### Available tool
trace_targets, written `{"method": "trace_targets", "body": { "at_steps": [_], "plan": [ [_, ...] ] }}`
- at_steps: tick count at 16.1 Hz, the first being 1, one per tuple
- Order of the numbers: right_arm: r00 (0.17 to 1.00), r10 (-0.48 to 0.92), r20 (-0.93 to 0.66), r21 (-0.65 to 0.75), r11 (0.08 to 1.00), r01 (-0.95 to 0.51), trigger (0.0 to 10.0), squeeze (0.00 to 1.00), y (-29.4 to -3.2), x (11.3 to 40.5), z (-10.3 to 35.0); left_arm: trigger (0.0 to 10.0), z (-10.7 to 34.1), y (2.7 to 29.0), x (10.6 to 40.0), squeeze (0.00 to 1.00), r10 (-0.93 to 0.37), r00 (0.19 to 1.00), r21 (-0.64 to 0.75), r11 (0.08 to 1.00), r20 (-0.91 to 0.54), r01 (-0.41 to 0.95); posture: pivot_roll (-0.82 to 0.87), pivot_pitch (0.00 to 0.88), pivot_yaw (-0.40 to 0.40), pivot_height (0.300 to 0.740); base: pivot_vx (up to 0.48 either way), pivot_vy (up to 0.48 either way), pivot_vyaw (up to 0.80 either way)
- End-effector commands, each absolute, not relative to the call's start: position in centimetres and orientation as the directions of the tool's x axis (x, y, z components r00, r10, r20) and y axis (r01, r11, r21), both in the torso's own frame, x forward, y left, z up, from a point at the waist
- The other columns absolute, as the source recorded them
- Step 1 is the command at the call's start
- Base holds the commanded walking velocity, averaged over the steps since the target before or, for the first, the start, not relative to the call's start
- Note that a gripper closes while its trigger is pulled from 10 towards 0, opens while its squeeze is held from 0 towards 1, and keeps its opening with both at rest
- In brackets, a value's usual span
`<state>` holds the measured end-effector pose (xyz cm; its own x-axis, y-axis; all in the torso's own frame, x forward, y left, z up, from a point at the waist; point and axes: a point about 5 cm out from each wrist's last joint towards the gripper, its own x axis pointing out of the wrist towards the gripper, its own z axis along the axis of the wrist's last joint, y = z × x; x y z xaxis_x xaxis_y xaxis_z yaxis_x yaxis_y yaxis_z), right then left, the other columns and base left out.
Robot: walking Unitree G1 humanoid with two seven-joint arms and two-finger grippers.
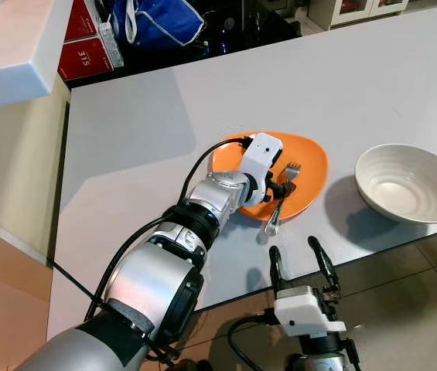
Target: Setting the table
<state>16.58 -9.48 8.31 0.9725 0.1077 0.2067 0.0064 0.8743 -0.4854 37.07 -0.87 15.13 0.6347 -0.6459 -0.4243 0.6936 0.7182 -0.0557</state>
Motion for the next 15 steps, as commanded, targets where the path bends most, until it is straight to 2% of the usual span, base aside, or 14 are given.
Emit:
{"method": "trace_targets", "body": {
  "at_steps": [1, 2, 3, 15],
  "plan": [
    [0.973, 0.099, 0.21, -0.48, 0.877, 0.015, 10.0, 0.0, -9.12, 16.41, 8.45, 10.0, 15.16, -1.36, 36.94, 0.0, -0.644, 0.633, -0.043, 0.715, -0.43, 0.698, -0.19, 0.105, 0.158, 0.74, 0.0, 0.0, 0.0],
    [0.973, 0.098, 0.21, -0.481, 0.877, 0.015, 10.0, 0.0, -9.07, 16.4, 8.46, 3.0, 15.07, -1.31, 36.93, 0.0, -0.643, 0.634, -0.042, 0.716, -0.431, 0.697, -0.19, 0.106, 0.158, 0.74, 0.0, 0.0, 0.0],
    [0.973, 0.097, 0.209, -0.481, 0.877, 0.016, 10.0, 0.0, -9.01, 16.38, 8.47, 0.0, 14.93, -1.26, 36.9, 0.0, -0.644, 0.632, -0.041, 0.714, -0.431, 0.699, -0.19, 0.107, 0.158, 0.74, 0.0, 0.0, 0.0],
    [0.975, 0.09, 0.203, -0.485, 0.875, 0.02, 10.0, 0.0, -8.61, 16.24, 8.61, 0.0, 14.93, -0.91, 37.05, 0.0, -0.65, 0.636, -0.033, 0.71, -0.416, 0.703, -0.19, 0.121, 0.162, 0.74, 0.0, 0.0, 0.0]
  ]
}}
